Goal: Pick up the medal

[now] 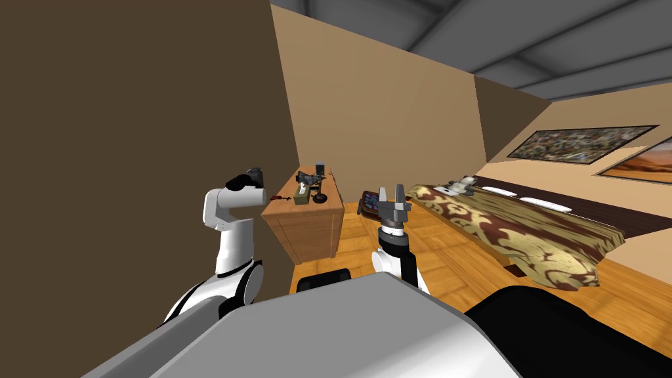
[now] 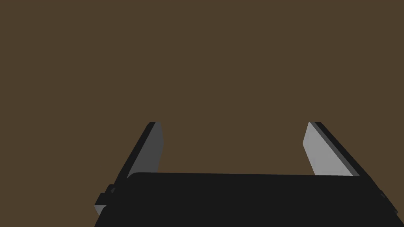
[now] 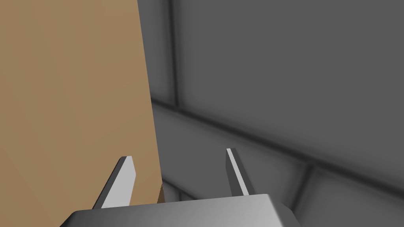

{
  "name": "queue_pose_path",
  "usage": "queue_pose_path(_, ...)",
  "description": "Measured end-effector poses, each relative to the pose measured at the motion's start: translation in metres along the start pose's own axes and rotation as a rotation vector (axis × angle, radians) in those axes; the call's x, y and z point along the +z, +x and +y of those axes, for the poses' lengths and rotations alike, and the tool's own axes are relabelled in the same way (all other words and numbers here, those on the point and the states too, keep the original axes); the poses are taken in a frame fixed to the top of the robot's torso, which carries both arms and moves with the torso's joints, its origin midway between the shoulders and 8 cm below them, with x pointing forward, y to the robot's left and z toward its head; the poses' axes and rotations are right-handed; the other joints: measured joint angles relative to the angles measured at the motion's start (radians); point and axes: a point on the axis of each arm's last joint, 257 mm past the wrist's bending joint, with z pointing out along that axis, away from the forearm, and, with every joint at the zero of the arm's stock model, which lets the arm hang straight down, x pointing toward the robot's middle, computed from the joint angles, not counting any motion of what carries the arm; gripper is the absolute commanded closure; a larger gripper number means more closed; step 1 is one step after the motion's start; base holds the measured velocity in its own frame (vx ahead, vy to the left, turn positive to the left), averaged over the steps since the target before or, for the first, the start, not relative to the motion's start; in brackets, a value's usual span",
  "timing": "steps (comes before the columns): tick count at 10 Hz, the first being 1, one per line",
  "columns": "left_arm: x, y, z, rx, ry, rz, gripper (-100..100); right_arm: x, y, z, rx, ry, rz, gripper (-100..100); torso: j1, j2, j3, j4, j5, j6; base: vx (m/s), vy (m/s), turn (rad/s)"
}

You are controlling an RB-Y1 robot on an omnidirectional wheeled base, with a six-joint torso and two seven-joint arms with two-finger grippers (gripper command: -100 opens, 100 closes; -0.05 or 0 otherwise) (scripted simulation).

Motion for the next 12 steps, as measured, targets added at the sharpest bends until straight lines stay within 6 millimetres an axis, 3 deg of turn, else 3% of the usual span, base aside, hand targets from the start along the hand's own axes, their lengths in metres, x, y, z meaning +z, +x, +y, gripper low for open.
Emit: queue_pose_path(12,0.013,0.02,0.052,0.016,-0.329,0.052,-100,0.0,0.0,0.0,0.0,0.0,0.0,0,0.001,-0.001,0.0,0.0,0.0,0.0,0.027,0.008,0.014)
